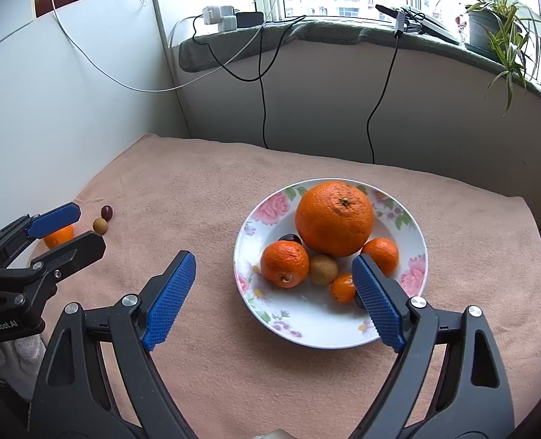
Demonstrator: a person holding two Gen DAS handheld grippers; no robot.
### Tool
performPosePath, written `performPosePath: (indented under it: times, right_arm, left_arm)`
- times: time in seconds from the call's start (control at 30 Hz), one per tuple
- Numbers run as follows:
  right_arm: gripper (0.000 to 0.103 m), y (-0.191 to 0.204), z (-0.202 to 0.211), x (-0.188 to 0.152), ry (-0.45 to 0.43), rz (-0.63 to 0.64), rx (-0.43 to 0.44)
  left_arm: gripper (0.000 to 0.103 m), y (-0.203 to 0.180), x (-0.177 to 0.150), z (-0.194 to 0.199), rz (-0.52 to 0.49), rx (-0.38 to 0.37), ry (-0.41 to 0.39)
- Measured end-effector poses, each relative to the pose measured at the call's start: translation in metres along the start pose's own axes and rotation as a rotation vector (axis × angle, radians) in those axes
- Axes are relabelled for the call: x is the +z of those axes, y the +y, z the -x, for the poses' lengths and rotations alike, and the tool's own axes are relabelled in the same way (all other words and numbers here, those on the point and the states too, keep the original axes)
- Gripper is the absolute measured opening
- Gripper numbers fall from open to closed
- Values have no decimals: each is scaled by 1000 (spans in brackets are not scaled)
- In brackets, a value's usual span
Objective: Organize fruits
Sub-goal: 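Move both tools away from the plate toward the large orange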
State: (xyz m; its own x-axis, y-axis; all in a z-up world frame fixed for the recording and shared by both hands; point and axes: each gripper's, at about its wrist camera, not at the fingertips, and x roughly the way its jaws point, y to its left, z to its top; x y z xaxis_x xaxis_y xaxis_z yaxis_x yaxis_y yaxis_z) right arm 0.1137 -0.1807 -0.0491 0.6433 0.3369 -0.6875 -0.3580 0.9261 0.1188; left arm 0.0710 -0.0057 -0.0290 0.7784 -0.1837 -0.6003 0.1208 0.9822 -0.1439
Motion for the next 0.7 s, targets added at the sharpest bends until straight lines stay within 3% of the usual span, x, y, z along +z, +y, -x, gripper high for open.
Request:
performPosePath:
  times: [0.7]
  right_arm:
    - [90,69,-40,7,54,79,199]
  left_arm:
    - [81,120,-87,45,240,211,101]
